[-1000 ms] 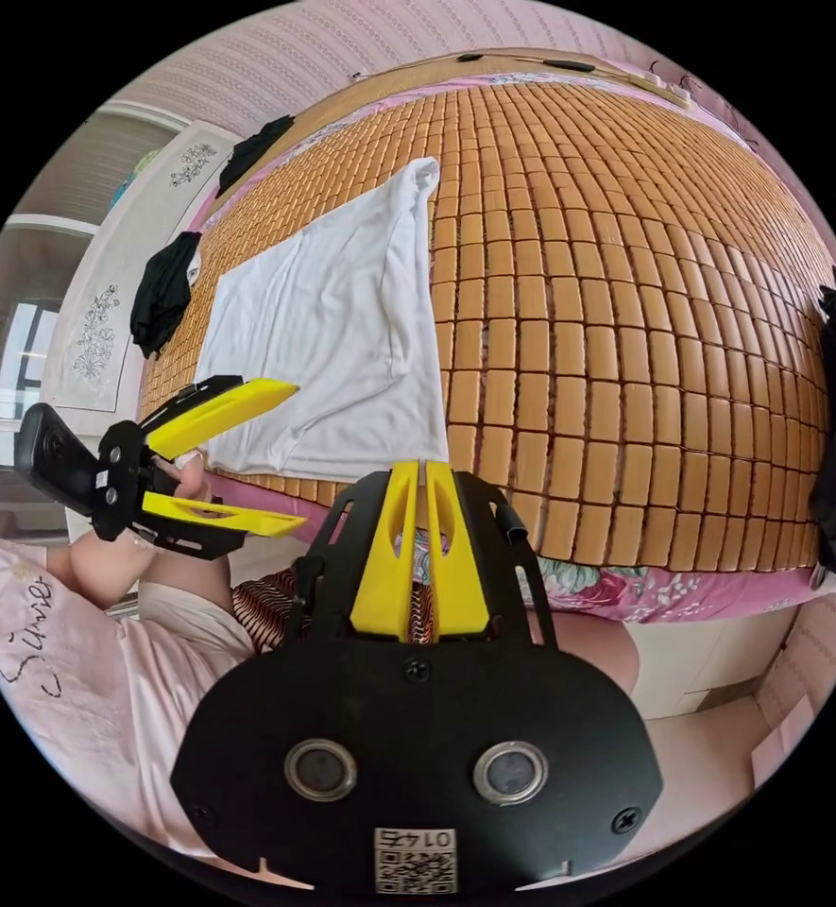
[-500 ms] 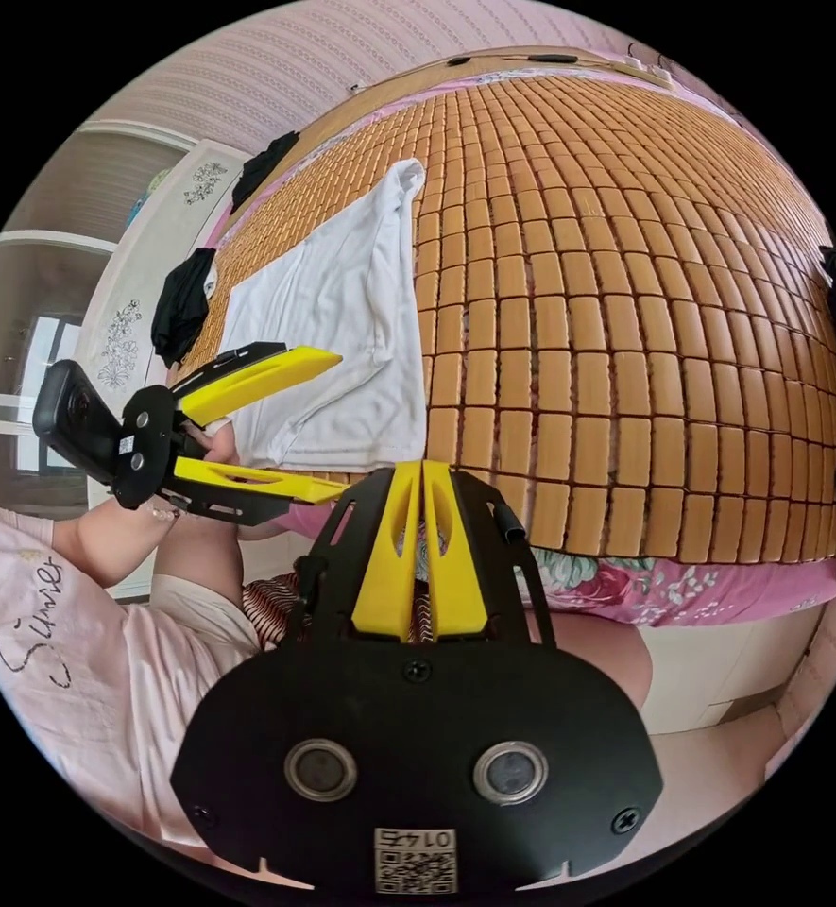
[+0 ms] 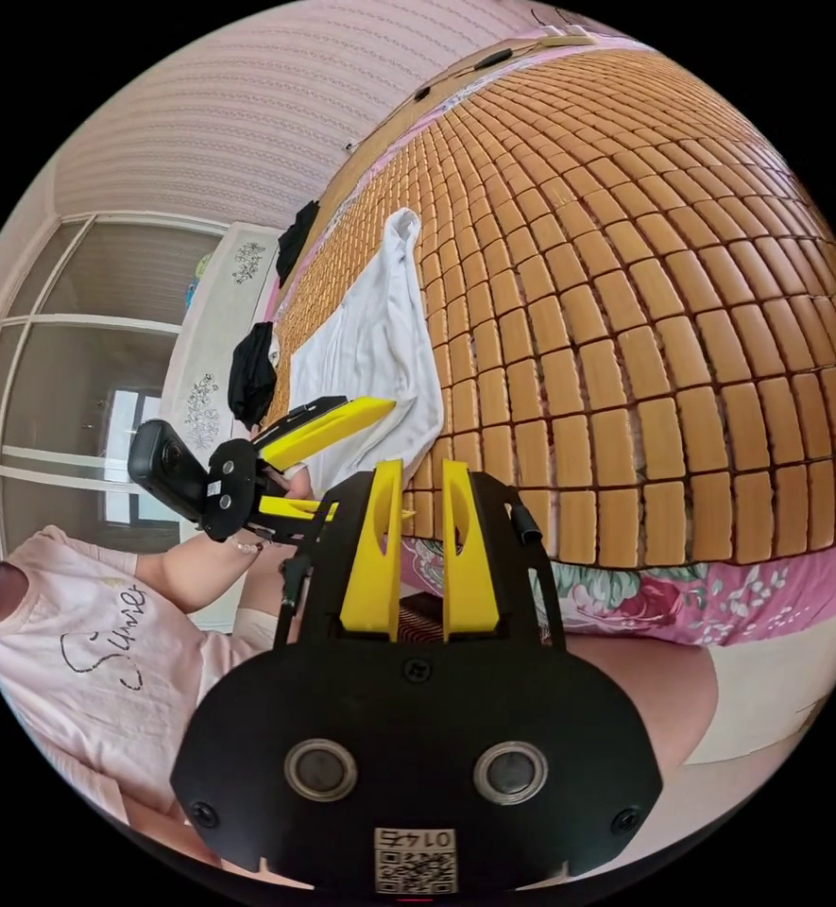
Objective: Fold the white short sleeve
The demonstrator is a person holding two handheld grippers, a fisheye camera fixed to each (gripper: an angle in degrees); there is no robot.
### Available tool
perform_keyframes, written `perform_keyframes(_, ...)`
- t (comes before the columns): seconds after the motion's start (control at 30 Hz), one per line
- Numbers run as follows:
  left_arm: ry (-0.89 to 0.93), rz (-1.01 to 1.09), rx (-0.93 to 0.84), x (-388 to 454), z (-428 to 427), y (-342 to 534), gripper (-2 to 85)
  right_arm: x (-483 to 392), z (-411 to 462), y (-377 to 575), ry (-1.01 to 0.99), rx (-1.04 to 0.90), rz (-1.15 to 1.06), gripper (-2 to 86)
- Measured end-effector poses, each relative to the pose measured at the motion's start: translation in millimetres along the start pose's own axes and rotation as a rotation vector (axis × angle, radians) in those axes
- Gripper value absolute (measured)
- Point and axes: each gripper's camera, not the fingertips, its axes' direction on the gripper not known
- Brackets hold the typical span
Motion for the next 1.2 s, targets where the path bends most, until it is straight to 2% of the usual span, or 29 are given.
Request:
perform_keyframes(0.27,-0.076,-0.055,-0.008,-1,9,-4,13.6,48,-4,7,-0.114,0.012,0.004,6.7)
perform_keyframes(0.47,-0.110,-0.139,-0.005,-13,4,2,1.8,61,-22,2,-0.123,0.031,-0.045,6.2)
perform_keyframes(0.7,0.009,0.003,0.031,7,-26,26,-0.6,66,-40,-25,-0.055,0.103,-0.102,8.9)
perform_keyframes(0.9,0.094,0.106,0.073,31,-62,58,-0.7,79,-39,-53,0.009,0.256,-0.012,14.7)
perform_keyframes(1.0,0.131,0.107,0.103,31,-75,71,-0.7,84,-31,-62,-0.009,0.280,0.032,10.4)
perform_keyframes(1.07,0.150,0.095,0.126,27,-81,78,-0.7,87,-25,-65,0.022,0.253,0.060,4.3)
perform_keyframes(1.2,0.190,0.053,0.226,12,-99,83,-0.8,83,-54,-57,-0.002,0.292,0.049,1.9)
